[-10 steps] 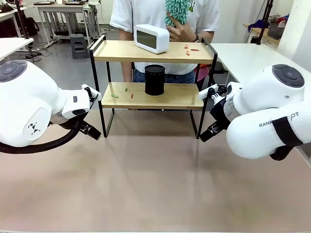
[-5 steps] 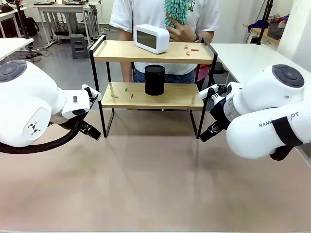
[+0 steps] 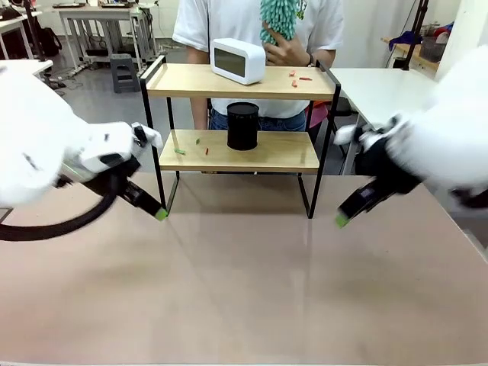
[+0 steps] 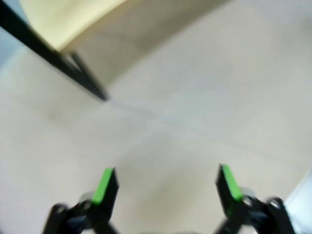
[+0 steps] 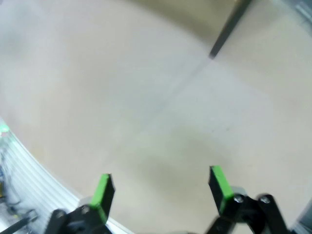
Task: Clean the shelf.
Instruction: Pick up the Duster from the human.
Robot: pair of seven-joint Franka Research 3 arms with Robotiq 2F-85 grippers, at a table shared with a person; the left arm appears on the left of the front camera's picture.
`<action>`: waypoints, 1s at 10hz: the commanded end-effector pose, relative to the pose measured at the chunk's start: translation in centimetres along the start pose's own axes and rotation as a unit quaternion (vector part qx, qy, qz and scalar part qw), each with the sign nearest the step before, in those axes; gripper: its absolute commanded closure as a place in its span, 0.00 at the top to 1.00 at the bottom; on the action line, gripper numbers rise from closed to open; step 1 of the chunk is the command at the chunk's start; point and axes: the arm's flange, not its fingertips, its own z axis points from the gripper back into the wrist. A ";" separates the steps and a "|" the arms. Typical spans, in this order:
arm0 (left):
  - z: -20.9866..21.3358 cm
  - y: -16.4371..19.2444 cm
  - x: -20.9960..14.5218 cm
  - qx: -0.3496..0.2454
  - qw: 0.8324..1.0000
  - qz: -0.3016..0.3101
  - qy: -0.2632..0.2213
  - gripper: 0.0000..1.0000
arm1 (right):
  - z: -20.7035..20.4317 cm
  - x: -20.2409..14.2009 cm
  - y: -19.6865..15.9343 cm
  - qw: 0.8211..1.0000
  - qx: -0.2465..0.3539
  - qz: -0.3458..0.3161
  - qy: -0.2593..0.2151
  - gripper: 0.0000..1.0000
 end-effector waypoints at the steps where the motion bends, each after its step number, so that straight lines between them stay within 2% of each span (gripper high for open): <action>1: 11.6 4.2 -7.3 -0.089 0.985 0.093 -0.119 1.00 | 13.0 -7.8 -5.7 0.957 0.137 -0.143 -0.210 1.00; 2: 15.9 6.4 -11.1 -0.102 0.960 0.159 -0.205 1.00 | 15.3 -12.3 -8.8 0.921 0.156 -0.227 -0.276 1.00; 3: 19.3 8.6 -15.7 -0.103 0.926 0.215 -0.294 1.00 | 16.3 -17.0 -11.7 0.878 0.186 -0.287 -0.334 1.00; 4: 21.1 11.3 -20.4 -0.124 0.878 0.273 -0.374 1.00 | 15.4 -21.5 -14.8 0.836 0.193 -0.361 -0.365 1.00; 5: 20.6 13.6 -24.1 -0.127 0.840 0.334 -0.408 1.00 | 13.2 -25.2 -17.2 0.776 0.205 -0.446 -0.396 1.00; 6: 18.0 15.7 -26.1 -0.128 0.816 0.413 -0.384 1.00 | 10.5 -27.1 -17.6 0.746 0.201 -0.487 -0.408 1.00; 7: 14.6 17.3 -25.4 -0.138 0.813 0.466 -0.322 1.00 | 8.7 -26.7 -17.0 0.761 0.122 -0.512 -0.379 1.00; 8: 25.7 17.7 -23.4 -0.123 0.871 0.330 -0.342 1.00 | 19.0 -27.5 -19.4 0.870 0.179 -0.363 -0.282 1.00; 10: 25.7 17.7 -23.4 -0.123 0.871 0.330 -0.342 1.00 | 19.0 -27.5 -19.4 0.870 0.179 -0.363 -0.282 1.00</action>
